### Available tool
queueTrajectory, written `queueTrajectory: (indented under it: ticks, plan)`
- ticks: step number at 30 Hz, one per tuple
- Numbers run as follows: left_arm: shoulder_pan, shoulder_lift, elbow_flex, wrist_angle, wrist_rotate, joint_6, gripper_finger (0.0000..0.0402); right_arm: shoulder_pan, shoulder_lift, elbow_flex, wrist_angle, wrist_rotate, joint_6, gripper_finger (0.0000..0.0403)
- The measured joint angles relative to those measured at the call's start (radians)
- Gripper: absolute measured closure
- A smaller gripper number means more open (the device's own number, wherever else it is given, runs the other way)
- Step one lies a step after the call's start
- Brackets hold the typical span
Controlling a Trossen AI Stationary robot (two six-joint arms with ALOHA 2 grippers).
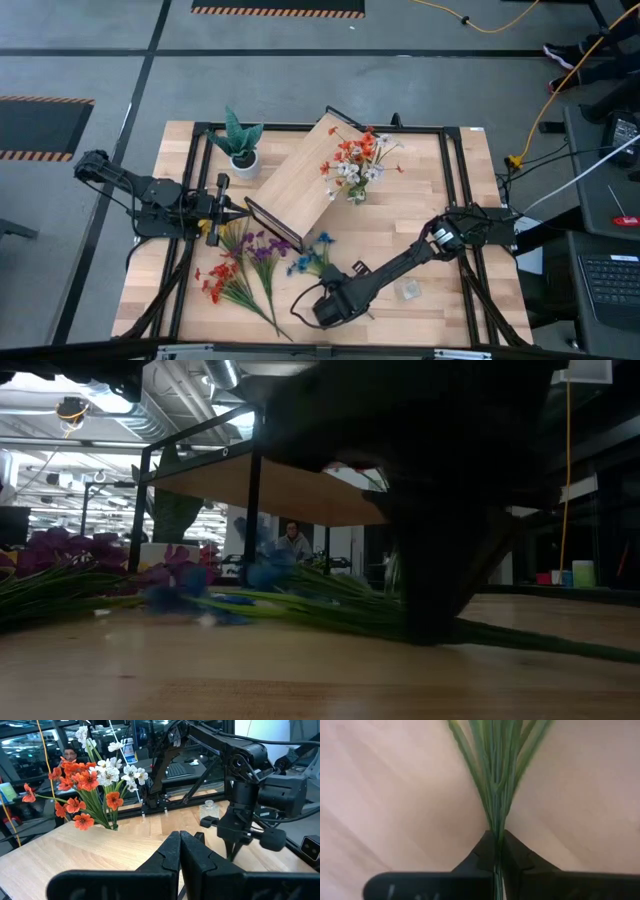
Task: Pick and place flowers into a vace then onto a shelf
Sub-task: Put the blue flowers into the green vase
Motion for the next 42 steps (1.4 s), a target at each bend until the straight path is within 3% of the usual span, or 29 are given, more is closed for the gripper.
queueTrajectory:
  ticks: [7,12,27,36,42]
  plan:
    - [0.0,0.0,0.0,-0.013,0.0,-0.011,0.0398,0.073,-0.064,0.02,-0.174,-0.027,0.168,0.0397]
    - [0.0,0.0,0.0,-0.024,0.0,-0.011,0.0398,0.134,-0.073,0.05,-0.192,-0.018,0.251,0.0397]
    - [0.0,0.0,0.0,-0.023,0.0,-0.011,0.0398,0.248,-0.083,0.322,-0.456,0.3,0.293,0.0397]
    - [0.0,0.004,0.0,-0.024,0.0,-0.009,0.0398,0.277,-0.205,0.261,-0.456,0.442,0.22,0.0397]
    - [0.0,0.004,0.0,-0.024,0.0,-0.026,0.0398,0.246,-0.363,0.07,-0.454,0.443,0.173,0.0397]
